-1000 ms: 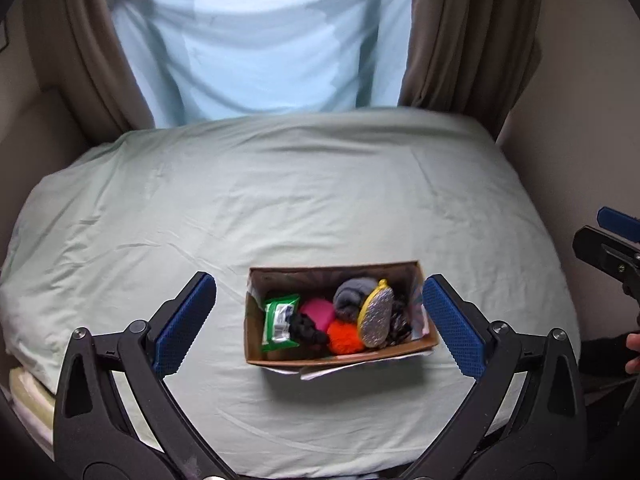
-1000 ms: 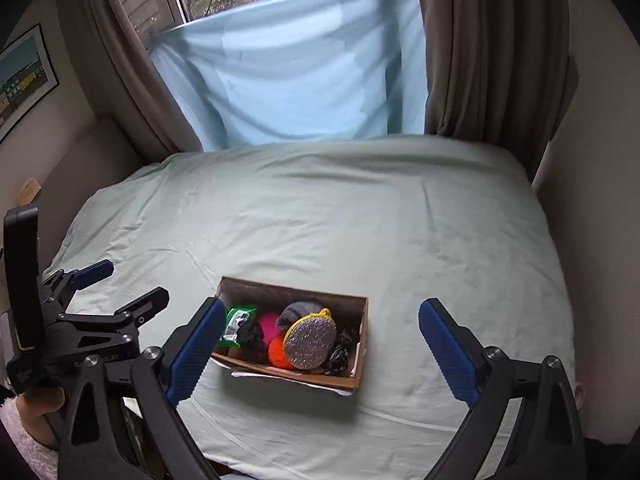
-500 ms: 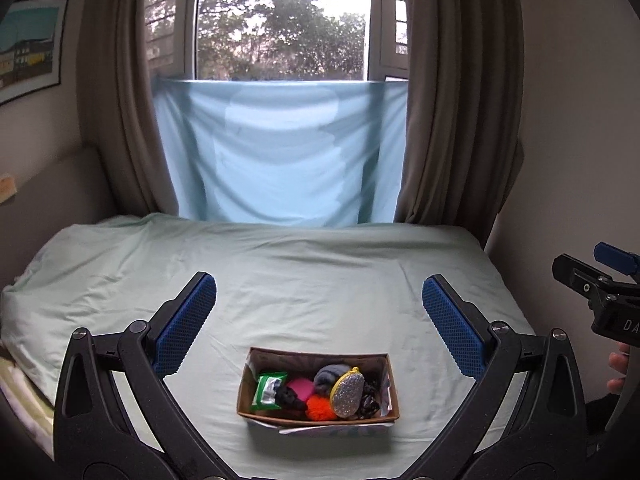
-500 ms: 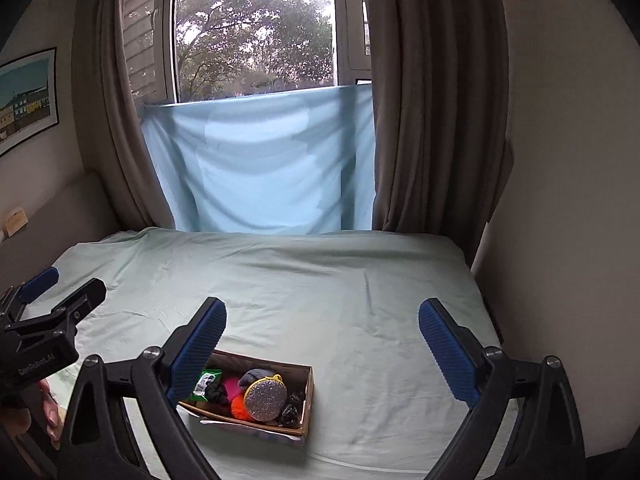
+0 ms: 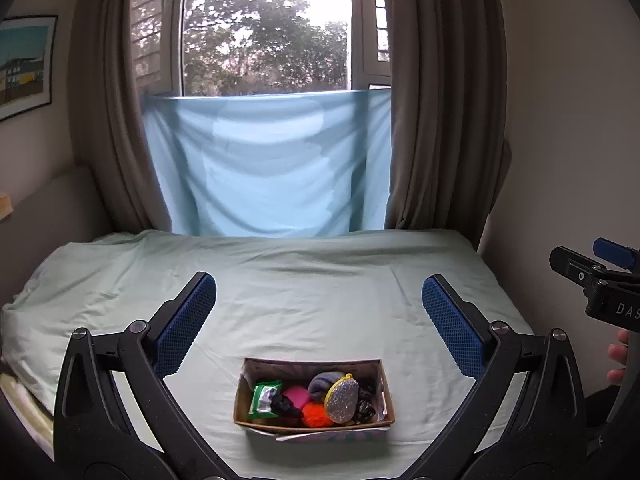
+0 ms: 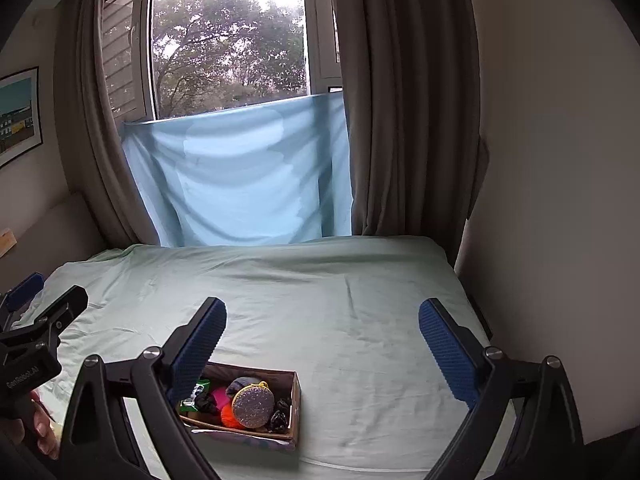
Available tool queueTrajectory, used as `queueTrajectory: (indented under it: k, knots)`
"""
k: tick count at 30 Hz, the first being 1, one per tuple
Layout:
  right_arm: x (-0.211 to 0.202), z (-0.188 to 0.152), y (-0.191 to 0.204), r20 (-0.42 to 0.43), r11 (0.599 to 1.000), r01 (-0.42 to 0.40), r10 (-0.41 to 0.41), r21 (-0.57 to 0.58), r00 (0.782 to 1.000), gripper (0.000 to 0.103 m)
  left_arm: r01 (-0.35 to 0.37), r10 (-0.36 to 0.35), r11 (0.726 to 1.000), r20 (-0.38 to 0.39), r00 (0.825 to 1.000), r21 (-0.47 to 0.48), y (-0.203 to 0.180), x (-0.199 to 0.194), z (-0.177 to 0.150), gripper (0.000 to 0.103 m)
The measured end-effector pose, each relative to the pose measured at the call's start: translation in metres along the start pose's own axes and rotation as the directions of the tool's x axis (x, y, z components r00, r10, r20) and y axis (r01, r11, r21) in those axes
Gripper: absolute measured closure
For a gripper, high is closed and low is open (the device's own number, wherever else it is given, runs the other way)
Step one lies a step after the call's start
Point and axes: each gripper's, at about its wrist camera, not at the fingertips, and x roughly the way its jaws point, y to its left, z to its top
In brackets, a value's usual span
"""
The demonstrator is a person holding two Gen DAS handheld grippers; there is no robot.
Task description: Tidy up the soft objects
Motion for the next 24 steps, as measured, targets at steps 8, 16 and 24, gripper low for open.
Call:
queueTrajectory:
  k: [8, 16, 24]
  knots:
    - [-0.0005, -0.0017, 0.0006, 0.009, 1.000, 0.010, -0.010, -0.002, 1.000, 0.007, 0.006, -0.006, 1.000, -0.009, 1.000, 0.006, -0.0018, 0.0045, 0.0000, 0.000]
    - [0.0007, 0.0013, -0.0003, 0.011, 1.000, 0.021, -0.021, -0.007, 1.000, 0.007, 0.007, -0.007, 1.000, 0.001, 1.000, 0.000, -0.0014, 0.0070, 0.0016, 0.000]
    - [0.0026, 0.0035, 0.0004, 0.020, 0.999, 0.034, -0.034, -0.007, 0.999, 0.007, 0.008, -0.008, 1.000, 0.015, 1.000, 0.001, -0.0011, 0.0076, -0.0011, 0.000]
